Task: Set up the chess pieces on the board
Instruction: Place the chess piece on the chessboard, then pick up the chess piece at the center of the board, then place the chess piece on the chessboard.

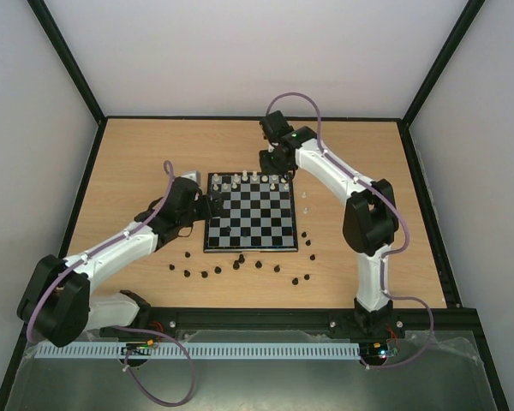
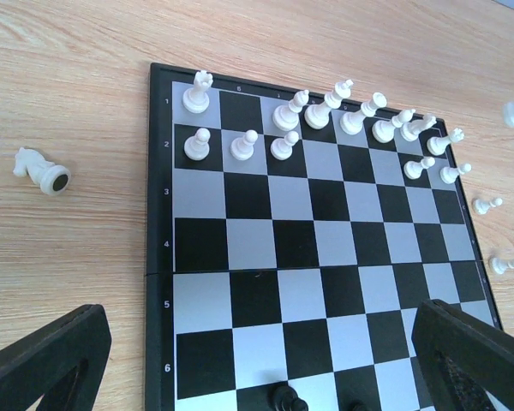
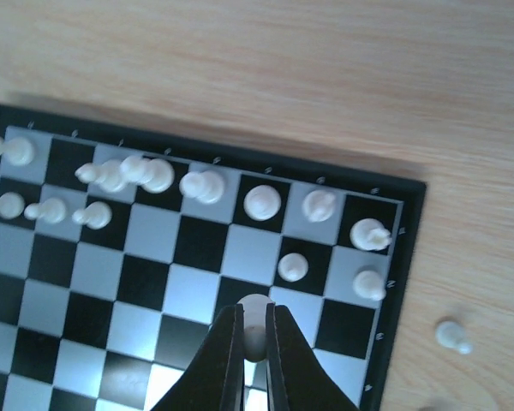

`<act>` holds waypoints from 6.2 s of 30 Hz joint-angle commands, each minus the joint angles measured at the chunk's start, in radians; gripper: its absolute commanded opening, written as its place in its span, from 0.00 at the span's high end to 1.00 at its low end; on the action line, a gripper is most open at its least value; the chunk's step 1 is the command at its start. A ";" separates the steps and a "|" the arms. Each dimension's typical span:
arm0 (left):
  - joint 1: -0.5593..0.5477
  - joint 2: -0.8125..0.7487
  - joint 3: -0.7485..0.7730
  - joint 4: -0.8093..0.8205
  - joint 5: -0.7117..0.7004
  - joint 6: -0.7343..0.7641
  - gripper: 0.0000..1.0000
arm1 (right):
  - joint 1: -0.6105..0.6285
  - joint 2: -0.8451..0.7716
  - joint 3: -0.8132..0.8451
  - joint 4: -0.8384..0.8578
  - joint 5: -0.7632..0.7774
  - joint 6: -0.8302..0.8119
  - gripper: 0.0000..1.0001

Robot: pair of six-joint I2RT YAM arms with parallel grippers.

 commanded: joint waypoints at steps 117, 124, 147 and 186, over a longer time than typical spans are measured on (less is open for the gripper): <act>0.015 -0.056 -0.037 0.023 -0.004 -0.017 0.01 | -0.154 0.052 -0.276 0.024 0.044 0.004 0.68; 0.015 -0.054 -0.038 0.021 -0.006 -0.015 0.01 | -0.158 0.076 -0.252 0.027 0.046 0.006 0.72; 0.016 -0.055 -0.039 0.027 0.006 -0.017 0.01 | -0.163 0.052 -0.257 0.014 0.073 0.009 0.97; 0.015 -0.049 -0.037 0.024 -0.012 -0.017 0.01 | 0.096 0.094 0.240 -0.221 -0.005 -0.037 0.99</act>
